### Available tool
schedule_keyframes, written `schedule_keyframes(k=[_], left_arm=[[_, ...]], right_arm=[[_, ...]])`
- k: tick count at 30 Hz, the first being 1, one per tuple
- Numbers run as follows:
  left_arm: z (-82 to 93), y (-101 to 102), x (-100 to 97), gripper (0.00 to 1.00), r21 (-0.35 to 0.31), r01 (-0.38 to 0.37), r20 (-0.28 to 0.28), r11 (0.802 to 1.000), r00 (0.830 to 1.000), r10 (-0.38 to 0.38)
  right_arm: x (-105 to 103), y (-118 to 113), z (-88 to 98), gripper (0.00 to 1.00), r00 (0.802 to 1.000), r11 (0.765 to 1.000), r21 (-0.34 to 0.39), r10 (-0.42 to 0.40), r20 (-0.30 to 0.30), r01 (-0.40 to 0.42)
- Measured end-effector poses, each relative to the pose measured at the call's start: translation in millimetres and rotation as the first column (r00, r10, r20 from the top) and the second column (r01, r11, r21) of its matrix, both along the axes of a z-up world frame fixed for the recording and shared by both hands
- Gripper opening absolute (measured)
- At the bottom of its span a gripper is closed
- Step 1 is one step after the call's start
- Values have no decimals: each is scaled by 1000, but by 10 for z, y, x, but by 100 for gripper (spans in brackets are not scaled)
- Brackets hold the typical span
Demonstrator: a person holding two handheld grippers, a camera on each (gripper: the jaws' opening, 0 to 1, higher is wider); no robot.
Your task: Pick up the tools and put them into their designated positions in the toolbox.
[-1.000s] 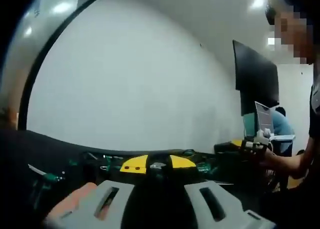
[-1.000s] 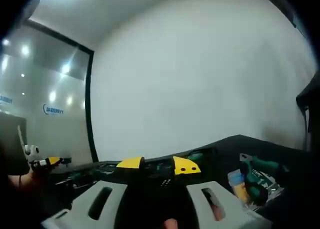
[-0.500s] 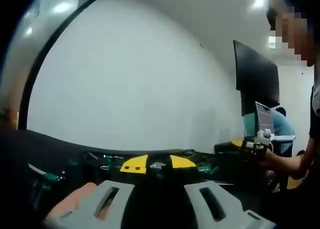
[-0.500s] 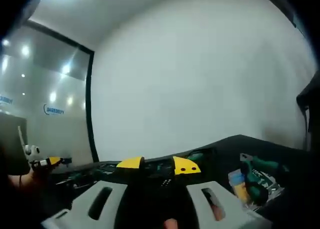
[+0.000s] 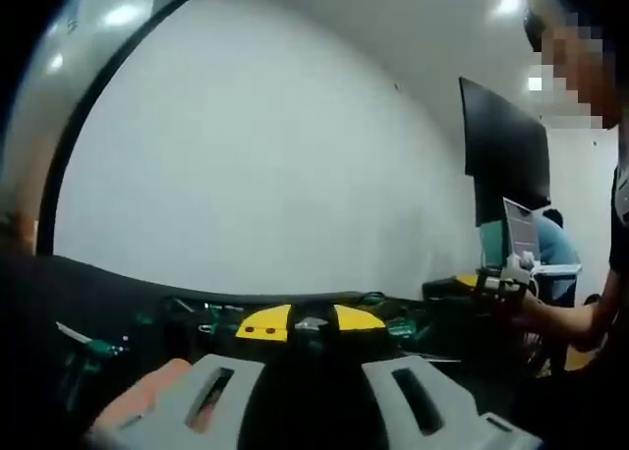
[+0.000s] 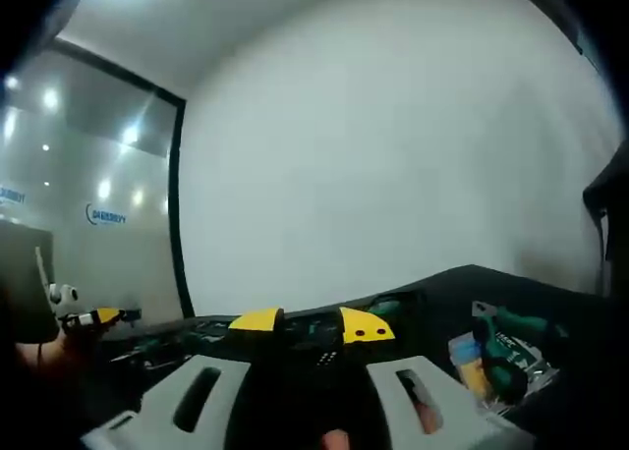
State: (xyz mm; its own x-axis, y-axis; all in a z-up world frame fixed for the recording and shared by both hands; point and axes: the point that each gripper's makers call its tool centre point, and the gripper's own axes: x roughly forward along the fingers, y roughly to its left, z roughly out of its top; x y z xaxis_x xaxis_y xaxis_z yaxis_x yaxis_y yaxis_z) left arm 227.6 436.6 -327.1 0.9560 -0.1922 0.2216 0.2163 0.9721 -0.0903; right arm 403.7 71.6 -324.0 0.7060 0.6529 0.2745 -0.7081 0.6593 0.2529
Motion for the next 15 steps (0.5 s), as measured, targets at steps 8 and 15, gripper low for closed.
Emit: schedule_keyframes(k=[8, 15], left_arm=[[-3, -3, 2, 17, 3, -1, -2, 1000, 1000, 1], [-6, -9, 2, 17, 6, -2, -3, 1000, 1000, 2]], right_arm=[[14, -10, 0, 19, 1000, 1000, -1, -6, 1, 6], [23, -24, 6, 19, 1000, 1000, 5, -10, 1, 10]])
